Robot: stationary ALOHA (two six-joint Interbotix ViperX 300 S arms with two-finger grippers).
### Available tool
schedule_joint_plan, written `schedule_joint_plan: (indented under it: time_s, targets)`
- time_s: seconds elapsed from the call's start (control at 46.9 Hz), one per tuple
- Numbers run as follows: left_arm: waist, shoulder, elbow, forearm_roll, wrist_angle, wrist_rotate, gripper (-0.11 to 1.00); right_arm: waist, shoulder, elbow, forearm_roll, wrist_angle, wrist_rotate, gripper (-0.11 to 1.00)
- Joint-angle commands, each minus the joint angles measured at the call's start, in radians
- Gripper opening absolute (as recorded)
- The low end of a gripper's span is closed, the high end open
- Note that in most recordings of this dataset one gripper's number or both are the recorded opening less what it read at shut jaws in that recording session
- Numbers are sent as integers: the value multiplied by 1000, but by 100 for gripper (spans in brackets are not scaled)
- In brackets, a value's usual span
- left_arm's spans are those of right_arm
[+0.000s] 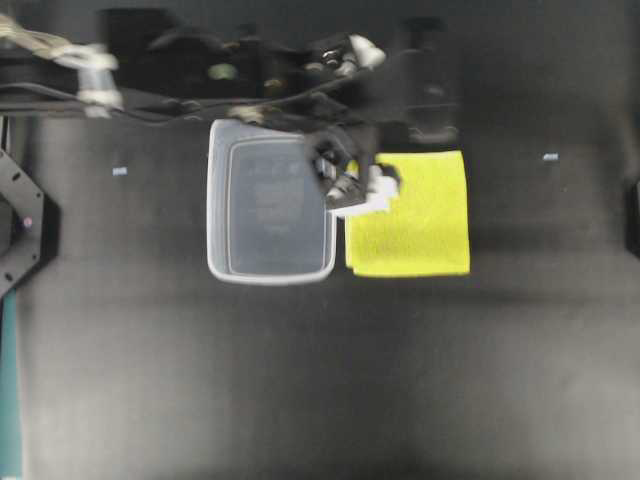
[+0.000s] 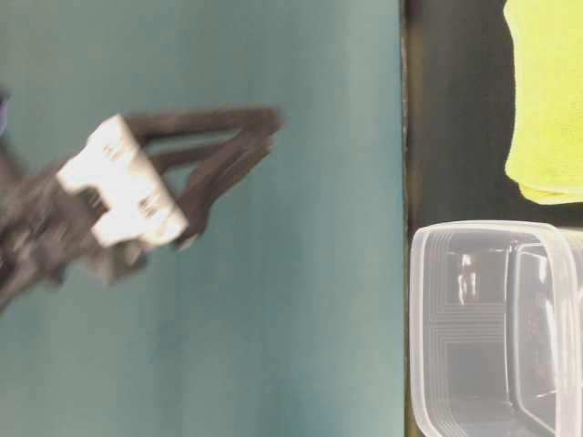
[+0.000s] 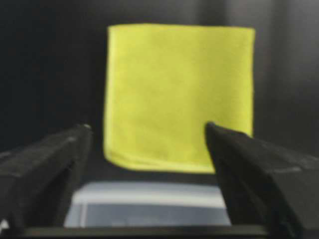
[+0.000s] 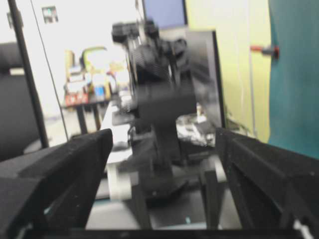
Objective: Place the yellow towel into the container with the left arm.
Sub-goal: 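Close the left gripper on the towel's near edge and lift it, then carry the hanging towel left and lower it into the container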
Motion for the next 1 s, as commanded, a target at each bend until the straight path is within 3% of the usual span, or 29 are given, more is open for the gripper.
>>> schedule_joint_plan:
  time_s: [0.0,0.192,0.554,0.788,0.873,0.98]
  targets:
    - [-14,97,-92,3,66,31,91,-3,-3,-18,-2,-9,-2,80]
    - [-20,241,-170,3,106,121,91,-3,-9,-18,-2,-8,-2,80]
    - [-29,396,-175,3,66,127,91,-3,-9,-12,-2,-8,8,80]
    - [-38,419,-158,3,46,117,89,-3,-9,-9,-2,-6,8,80]
    - [-44,416,-147,3,49,109,82,-3,-9,-8,-2,-2,8,80]
    - [-60,408,-144,3,55,115,58,-3,-9,-8,-2,-2,8,80]
